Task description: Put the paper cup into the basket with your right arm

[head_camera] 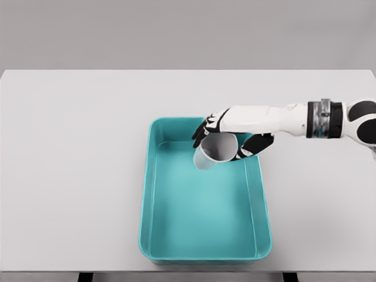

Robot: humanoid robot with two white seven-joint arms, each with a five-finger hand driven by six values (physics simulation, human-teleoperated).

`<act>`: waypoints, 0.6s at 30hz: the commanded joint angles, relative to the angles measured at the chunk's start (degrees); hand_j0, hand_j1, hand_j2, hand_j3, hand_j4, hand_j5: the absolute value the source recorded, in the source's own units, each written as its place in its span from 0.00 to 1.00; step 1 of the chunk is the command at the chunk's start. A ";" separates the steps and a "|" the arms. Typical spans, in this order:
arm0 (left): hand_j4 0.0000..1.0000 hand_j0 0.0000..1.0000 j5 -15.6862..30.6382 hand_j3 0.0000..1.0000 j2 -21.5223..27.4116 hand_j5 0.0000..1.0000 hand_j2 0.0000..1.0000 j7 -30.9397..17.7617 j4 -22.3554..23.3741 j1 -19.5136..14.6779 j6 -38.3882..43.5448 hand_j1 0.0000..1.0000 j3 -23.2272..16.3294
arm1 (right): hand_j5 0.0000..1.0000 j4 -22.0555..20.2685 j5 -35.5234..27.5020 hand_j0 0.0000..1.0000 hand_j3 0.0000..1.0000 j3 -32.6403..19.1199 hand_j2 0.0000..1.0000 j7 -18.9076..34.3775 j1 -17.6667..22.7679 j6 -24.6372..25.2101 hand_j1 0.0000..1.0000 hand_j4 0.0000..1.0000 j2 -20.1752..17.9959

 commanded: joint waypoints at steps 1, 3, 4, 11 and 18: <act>1.00 1.00 0.00 1.00 0.00 1.00 1.00 -0.01 0.00 0.00 0.00 1.00 0.00 | 0.72 0.03 -0.33 0.72 0.72 0.71 0.72 -0.03 0.00 0.41 0.72 0.72 0.12; 1.00 1.00 0.00 1.00 0.00 1.00 1.00 -0.01 0.00 0.00 0.00 1.00 0.00 | 0.72 0.03 -0.24 0.72 0.72 1.24 0.72 -0.03 0.00 1.38 0.72 0.72 1.35; 1.00 1.00 0.00 1.00 0.00 1.00 1.00 -0.01 0.00 0.00 0.00 1.00 0.00 | 0.72 0.03 -0.24 0.72 0.72 1.59 0.72 -0.03 0.00 1.47 0.72 0.72 1.44; 1.00 1.00 0.00 1.00 0.00 1.00 1.00 -0.01 0.00 0.00 0.00 1.00 0.00 | 0.72 0.12 -0.24 0.72 0.72 3.79 0.72 -0.03 0.00 2.43 0.72 0.72 1.88; 1.00 1.00 0.00 1.00 0.00 1.00 1.00 -0.01 0.00 0.00 0.00 1.00 0.00 | 0.72 0.39 -0.24 0.72 0.72 4.93 0.72 -0.03 0.00 2.78 0.72 0.72 2.23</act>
